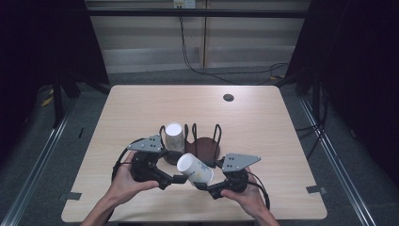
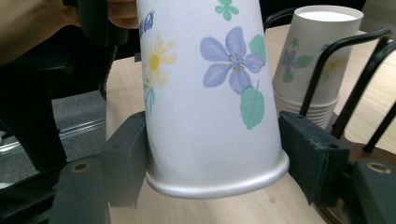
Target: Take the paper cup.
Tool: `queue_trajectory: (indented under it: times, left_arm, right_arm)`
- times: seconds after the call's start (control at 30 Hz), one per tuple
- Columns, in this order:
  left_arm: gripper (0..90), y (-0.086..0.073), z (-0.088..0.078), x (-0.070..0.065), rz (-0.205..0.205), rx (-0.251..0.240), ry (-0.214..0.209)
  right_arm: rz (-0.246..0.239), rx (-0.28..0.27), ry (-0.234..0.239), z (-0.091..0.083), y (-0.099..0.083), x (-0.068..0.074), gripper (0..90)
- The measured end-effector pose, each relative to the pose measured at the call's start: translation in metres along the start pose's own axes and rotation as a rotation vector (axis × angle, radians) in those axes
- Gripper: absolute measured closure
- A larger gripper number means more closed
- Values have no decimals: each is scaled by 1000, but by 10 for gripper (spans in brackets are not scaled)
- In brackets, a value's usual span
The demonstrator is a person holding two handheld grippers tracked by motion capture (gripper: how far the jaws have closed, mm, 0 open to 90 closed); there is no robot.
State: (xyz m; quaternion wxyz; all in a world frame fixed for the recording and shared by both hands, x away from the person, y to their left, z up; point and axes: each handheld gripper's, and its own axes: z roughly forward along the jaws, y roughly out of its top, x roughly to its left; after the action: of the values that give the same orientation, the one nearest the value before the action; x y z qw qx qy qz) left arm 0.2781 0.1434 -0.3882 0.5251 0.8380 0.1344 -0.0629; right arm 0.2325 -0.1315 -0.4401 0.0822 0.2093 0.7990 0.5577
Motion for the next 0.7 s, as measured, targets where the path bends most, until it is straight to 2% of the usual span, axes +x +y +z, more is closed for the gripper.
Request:
queue_trajectory:
  times: [0.1,0.17,0.27,0.47,0.53,0.7]
  left_arm:
    - [162,-3,-6,2,13,16,25]
    - [162,-6,-9,3,19,10,33]
    - [164,-9,-12,5,38,43,62]
    - [203,-11,-11,4,81,80,78]
    - [191,-11,-10,4,81,90,90]
    - [174,-14,-8,5,93,115,87]
  right_arm:
    - [7,4,-7,-1,-1,-2,284]
    - [17,2,-12,-2,-1,-3,284]
    - [30,14,-18,-3,-2,-6,285]
    - [36,43,-20,-7,-2,-8,288]
    - [36,61,-25,-8,-1,-8,288]
    - [44,97,-20,-9,-1,-10,293]
